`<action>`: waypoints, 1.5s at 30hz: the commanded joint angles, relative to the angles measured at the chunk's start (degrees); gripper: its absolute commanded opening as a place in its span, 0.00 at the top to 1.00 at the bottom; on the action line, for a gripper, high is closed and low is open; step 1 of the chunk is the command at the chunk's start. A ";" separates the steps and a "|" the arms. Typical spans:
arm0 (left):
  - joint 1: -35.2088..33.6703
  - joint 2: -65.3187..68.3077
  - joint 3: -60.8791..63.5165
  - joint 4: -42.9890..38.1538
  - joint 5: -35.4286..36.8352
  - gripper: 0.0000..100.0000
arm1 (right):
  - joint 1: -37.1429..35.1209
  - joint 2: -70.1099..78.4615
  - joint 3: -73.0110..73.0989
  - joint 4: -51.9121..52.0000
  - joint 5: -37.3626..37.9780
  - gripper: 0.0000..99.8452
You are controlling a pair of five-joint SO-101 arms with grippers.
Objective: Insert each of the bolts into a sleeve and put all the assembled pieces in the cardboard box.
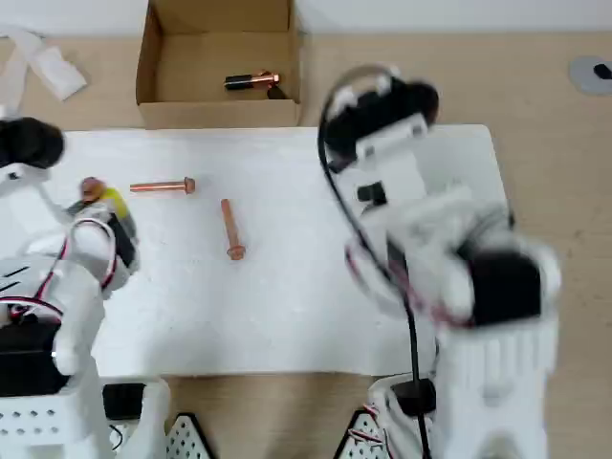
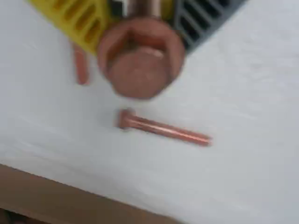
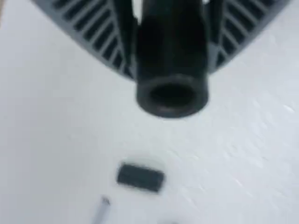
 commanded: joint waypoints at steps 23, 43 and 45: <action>20.57 -0.22 -0.70 -16.00 -6.68 0.99 | -17.71 -56.04 70.99 -67.78 -3.96 0.99; 36.40 -0.13 -0.18 -31.47 -2.90 0.99 | -17.98 -56.57 77.14 -69.27 -12.57 0.99; 39.38 -0.13 -0.09 -31.47 -1.76 0.99 | -17.98 -56.57 77.05 -69.27 -12.57 0.99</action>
